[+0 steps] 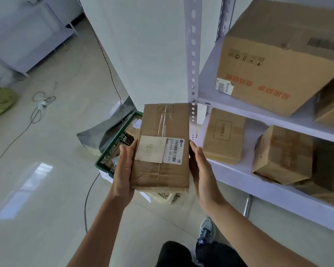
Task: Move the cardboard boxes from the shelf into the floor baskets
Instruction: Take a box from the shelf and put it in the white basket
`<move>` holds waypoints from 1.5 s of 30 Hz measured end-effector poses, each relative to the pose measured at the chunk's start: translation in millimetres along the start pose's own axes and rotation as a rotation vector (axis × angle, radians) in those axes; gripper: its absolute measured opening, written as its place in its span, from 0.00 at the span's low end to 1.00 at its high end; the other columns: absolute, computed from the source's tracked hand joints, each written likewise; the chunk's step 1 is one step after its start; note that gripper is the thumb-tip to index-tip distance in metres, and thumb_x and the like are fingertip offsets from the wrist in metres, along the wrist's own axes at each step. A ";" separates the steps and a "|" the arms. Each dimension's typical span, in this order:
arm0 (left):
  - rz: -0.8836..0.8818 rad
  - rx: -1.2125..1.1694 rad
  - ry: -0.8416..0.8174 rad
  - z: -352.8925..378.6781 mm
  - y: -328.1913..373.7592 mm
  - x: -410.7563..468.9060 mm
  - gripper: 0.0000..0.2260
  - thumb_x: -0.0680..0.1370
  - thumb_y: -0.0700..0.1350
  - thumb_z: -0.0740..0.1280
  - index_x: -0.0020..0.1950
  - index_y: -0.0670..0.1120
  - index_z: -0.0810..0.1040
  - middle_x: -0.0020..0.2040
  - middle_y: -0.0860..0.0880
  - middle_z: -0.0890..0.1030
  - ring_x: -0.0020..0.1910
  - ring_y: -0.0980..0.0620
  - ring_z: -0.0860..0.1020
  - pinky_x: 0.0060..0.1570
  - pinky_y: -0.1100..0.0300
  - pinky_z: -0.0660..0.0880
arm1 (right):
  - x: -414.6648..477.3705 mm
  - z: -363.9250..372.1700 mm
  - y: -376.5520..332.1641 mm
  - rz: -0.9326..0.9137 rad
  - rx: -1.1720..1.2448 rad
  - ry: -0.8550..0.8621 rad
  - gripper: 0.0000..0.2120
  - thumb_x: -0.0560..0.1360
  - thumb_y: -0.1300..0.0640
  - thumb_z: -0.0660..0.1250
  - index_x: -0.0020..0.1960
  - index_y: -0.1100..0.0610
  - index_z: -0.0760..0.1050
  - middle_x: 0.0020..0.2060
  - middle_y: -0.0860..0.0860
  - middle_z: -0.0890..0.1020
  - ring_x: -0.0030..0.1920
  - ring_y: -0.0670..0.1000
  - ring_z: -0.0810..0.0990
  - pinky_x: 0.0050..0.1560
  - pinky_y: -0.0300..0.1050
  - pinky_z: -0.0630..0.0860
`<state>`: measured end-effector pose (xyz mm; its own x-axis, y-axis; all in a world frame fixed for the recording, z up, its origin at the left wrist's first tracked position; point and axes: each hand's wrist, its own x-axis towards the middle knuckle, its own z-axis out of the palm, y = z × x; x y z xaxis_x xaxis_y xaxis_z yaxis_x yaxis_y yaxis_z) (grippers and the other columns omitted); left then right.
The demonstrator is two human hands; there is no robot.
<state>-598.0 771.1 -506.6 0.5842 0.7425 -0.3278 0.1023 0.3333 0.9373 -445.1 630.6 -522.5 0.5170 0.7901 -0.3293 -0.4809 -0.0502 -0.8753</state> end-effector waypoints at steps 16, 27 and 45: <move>-0.322 0.159 -0.185 -149.6 -90.0 178.1 0.30 0.85 0.72 0.48 0.73 0.60 0.80 0.72 0.51 0.83 0.71 0.53 0.81 0.66 0.53 0.81 | 130.6 83.5 149.2 0.243 0.047 0.355 0.42 0.72 0.22 0.63 0.80 0.43 0.69 0.76 0.42 0.75 0.78 0.45 0.70 0.83 0.58 0.60; -0.689 0.393 -0.476 -225.4 -237.3 306.0 0.37 0.82 0.74 0.41 0.86 0.59 0.64 0.85 0.54 0.68 0.84 0.52 0.63 0.84 0.38 0.56 | 225.7 90.4 335.6 0.444 0.133 0.675 0.40 0.71 0.22 0.61 0.75 0.43 0.75 0.68 0.44 0.83 0.71 0.47 0.79 0.78 0.59 0.69; -0.850 0.394 -0.445 -210.6 -513.2 396.4 0.35 0.84 0.72 0.44 0.86 0.58 0.64 0.84 0.53 0.69 0.82 0.50 0.66 0.82 0.35 0.59 | 336.7 -27.8 581.6 0.654 0.079 1.009 0.43 0.72 0.23 0.52 0.79 0.45 0.71 0.78 0.49 0.73 0.79 0.53 0.69 0.81 0.62 0.62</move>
<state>-588.6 1016.7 -1142.6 0.4320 0.0429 -0.9009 0.8294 0.3735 0.4155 -531.1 850.6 -1152.3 0.4633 -0.2059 -0.8620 -0.8824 -0.1974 -0.4271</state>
